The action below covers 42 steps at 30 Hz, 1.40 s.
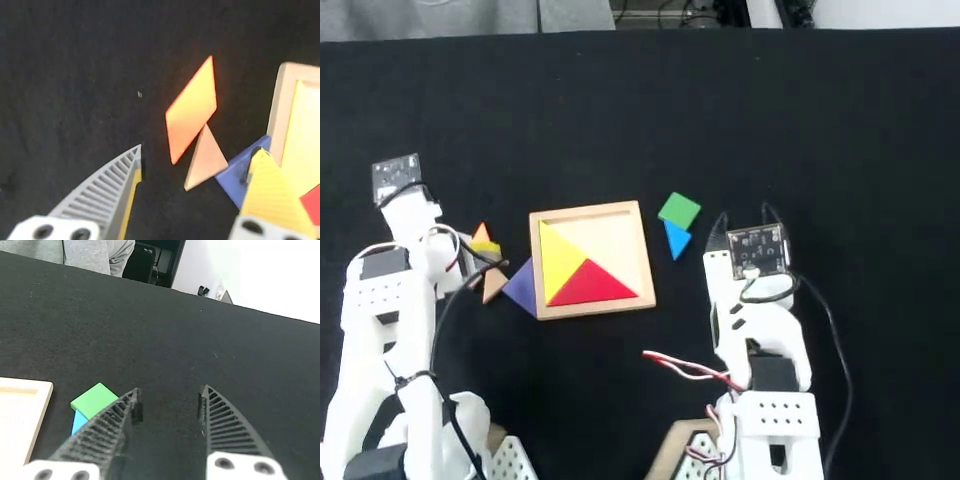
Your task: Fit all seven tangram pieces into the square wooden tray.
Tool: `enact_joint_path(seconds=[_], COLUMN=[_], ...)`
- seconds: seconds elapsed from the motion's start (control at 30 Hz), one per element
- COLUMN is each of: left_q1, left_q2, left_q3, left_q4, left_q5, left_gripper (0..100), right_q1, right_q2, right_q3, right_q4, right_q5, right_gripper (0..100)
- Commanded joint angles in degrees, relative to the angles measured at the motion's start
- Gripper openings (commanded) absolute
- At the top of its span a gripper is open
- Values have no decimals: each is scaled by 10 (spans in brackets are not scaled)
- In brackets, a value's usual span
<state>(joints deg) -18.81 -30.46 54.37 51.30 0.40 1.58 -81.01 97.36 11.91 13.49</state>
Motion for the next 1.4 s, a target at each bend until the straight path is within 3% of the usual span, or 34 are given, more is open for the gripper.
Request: enact_joint_path(seconds=[0.0, 0.07, 0.23, 0.47, 0.77, 1.03, 1.17, 1.37], left_q1=[0, -1, 0, -8, -22, -21, 5, 43], left_q2=[8, 25, 117, 283, 396, 431, 436, 437], left_q3=[-35, -63, -162, -263, -345, -353, -353, -353], left_q4=[-23, -6, 40, 39, 39, -2, -11, -11], left_q5=[-81, -95, -289, -463, -565, -570, -575, -658], left_gripper=[331, 331, 331, 331, 331, 331, 332, 332], right_q1=[-5, -5, -5, -5, -5, -6, -7, -5], right_q2=[2, 2, 1, 0, 0, 0, -1, 0], right_q3=[-2, -2, -2, -2, -2, -2, -2, -2], right_q4=[2, 4, 4, 4, 4, 3, 3, 4], right_q5=[8, 9, 9, 9, 9, 9, 9, 10], right_gripper=[198, 198, 198, 198, 198, 198, 198, 198])
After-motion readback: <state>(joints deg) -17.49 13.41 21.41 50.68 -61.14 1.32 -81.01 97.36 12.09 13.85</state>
